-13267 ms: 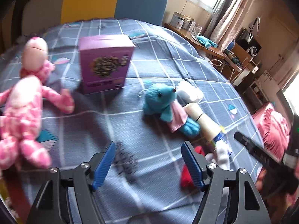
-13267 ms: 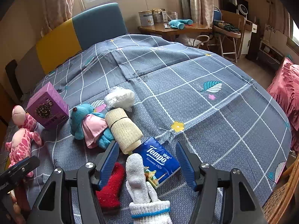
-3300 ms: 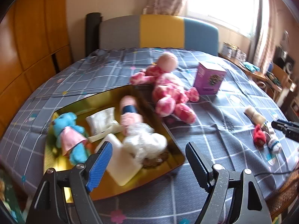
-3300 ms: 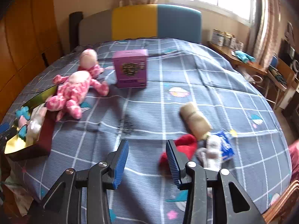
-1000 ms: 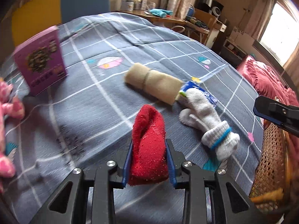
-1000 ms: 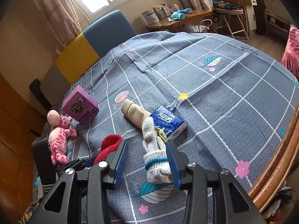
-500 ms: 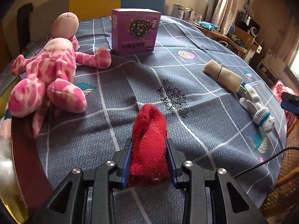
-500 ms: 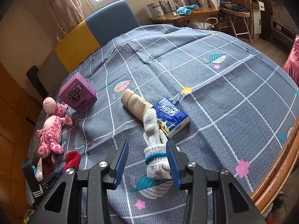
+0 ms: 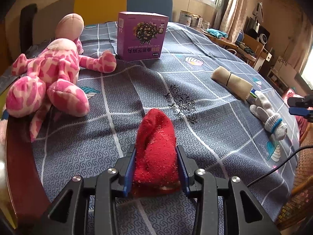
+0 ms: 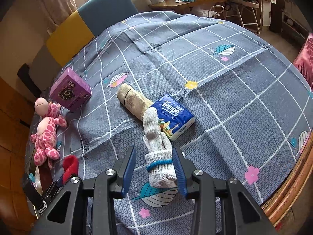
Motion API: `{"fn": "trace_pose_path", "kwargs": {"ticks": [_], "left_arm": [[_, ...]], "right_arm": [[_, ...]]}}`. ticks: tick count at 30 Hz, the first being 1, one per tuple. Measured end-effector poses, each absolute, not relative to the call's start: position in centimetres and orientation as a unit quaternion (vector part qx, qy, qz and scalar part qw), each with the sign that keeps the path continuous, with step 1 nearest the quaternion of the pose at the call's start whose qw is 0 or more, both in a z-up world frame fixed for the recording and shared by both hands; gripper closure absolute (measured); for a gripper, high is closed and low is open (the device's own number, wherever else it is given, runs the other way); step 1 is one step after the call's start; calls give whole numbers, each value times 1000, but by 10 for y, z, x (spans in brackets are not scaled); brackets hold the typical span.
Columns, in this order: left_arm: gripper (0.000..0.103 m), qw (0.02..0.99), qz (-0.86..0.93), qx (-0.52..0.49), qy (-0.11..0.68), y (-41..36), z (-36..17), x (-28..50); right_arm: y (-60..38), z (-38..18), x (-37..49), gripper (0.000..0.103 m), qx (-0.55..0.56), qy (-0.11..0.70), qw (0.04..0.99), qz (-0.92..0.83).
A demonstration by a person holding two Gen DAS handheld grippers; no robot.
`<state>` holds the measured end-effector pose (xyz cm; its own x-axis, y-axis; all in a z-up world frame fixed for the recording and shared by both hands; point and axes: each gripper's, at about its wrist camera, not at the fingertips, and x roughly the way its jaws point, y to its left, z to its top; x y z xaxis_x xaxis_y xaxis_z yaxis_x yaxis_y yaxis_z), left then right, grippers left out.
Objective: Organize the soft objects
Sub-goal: 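Grasp the beige bandage roll with the right tool while the left tool holds the sock, then carry the red sock into the gold tray with the left tool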
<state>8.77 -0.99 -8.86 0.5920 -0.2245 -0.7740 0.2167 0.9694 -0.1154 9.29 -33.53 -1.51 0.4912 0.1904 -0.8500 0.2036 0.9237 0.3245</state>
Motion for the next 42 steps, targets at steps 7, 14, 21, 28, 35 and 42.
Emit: {"fn": "trace_pose_path", "kwargs": {"ticks": [7, 14, 21, 28, 35, 42], "left_arm": [[63, 892, -125, -18, 434, -7, -89, 87], [62, 892, -129, -28, 432, -4, -90, 87], [62, 892, -131, -34, 432, -2, -90, 87], [62, 892, -131, -38, 431, -2, -91, 87], [62, 893, -129, -39, 429, -2, -91, 87], [68, 892, -128, -36, 431, -3, -88, 87]], "right_arm": [[-311, -5, 135, 64, 137, 515, 846, 21], [-276, -26, 205, 54, 27, 532, 846, 29], [-249, -65, 252, 49, -61, 574, 816, 33], [-234, -73, 242, 62, -111, 551, 826, 39], [-211, -50, 185, 62, -70, 533, 835, 115], [-183, -92, 153, 61, -81, 563, 809, 147]]}}
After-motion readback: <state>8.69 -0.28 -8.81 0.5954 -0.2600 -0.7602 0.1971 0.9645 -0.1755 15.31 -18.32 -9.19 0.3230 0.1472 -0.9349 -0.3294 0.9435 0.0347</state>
